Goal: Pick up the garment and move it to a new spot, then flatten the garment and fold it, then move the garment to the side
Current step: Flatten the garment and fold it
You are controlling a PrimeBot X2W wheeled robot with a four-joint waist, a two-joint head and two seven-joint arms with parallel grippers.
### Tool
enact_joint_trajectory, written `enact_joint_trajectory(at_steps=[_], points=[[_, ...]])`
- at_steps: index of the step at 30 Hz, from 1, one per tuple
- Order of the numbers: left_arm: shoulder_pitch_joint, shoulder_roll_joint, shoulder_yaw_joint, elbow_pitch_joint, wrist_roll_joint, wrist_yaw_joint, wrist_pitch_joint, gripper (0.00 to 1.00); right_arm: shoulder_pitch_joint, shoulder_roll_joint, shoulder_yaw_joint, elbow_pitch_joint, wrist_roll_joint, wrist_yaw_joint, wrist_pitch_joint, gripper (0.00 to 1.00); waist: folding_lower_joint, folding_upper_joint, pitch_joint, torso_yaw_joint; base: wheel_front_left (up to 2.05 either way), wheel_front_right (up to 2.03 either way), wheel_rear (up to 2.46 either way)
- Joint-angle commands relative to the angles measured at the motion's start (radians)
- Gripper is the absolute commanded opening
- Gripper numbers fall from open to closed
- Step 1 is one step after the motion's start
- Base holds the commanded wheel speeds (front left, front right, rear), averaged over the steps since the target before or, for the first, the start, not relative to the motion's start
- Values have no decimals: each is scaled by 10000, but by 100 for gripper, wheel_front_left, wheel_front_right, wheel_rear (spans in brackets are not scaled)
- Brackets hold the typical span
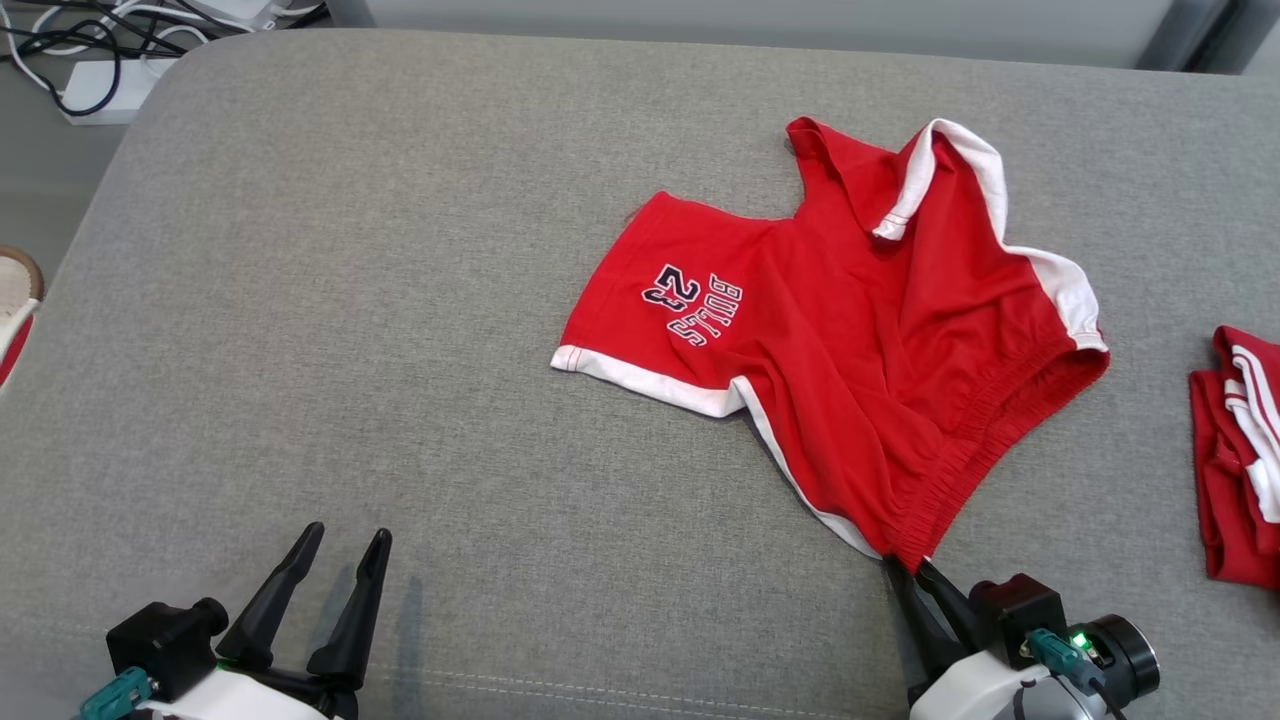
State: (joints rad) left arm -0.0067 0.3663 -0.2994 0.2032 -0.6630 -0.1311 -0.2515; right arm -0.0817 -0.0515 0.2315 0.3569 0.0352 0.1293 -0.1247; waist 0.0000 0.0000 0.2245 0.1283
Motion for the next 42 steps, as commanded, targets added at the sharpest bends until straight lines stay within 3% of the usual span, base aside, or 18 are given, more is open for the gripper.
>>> enact_joint_trajectory(at_steps=[1, 4, 9, 19, 29, 42], points=[[-250, 248, 436, -208, -23, 4, -103, 100, -14, 13, 180, -340, -101, 14, 25, 14, 0, 0, -4, -69, 0, 0, 0], [-251, 243, 446, -260, -15, 4, -103, 100, 47, 13, 90, -540, -176, 14, 108, 0, 0, 0, 2, -186, 0, 0, 0], [-451, 420, 45, -521, -41, 4, -103, 100, 144, 13, -424, -985, -315, 14, 159, 0, 0, 0, 49, -361, 0, 0, 0], [-2058, 1562, -1970, -1114, -655, 4, -103, 100, 254, 13, -1235, -1796, -696, 14, 509, 0, 0, 0, 580, -1071, 0, 0, 0], [-3771, 2648, -3710, -616, -1975, 4, -103, 100, 224, 13, -836, -2591, -854, 14, 634, 0, 0, 0, 1525, -2125, 0, 0, 0], [-4484, 3319, -3724, 280, -2416, 4, -103, 100, 174, 13, -46, -3180, -685, 14, 342, 0, 0, 0, 2248, -2943, 0, 0, 0]])
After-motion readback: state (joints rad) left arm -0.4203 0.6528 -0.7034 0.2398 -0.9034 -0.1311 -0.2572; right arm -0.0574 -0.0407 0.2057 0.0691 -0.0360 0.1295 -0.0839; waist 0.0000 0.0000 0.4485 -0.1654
